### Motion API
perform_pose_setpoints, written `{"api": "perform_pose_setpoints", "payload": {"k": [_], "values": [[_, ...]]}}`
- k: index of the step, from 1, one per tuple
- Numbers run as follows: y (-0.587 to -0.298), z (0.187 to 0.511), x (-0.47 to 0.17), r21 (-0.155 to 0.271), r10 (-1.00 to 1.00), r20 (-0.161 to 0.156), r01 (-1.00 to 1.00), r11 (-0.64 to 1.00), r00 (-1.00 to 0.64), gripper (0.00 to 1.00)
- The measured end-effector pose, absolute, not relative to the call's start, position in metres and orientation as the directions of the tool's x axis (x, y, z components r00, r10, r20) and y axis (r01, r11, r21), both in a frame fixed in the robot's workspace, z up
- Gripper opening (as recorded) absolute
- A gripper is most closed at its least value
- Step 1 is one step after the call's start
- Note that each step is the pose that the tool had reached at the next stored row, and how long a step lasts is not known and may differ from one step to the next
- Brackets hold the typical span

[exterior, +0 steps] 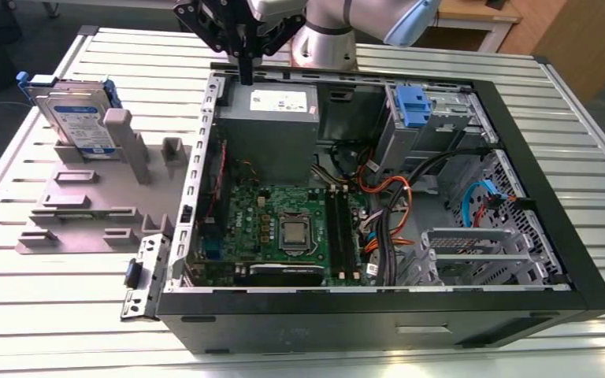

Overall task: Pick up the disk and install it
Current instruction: 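Reach for the disk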

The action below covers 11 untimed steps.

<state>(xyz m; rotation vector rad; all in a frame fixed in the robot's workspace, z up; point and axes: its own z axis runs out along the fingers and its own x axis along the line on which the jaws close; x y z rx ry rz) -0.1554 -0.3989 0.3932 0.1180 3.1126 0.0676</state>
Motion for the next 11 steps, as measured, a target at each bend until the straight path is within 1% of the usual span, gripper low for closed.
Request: {"api": "perform_pose_setpoints", "payload": {"k": [11], "values": [[-0.3989, 0.3932, -0.1582, 0.044, 0.076, -0.024, 0.075, 0.996, -0.997, 0.11]]}}
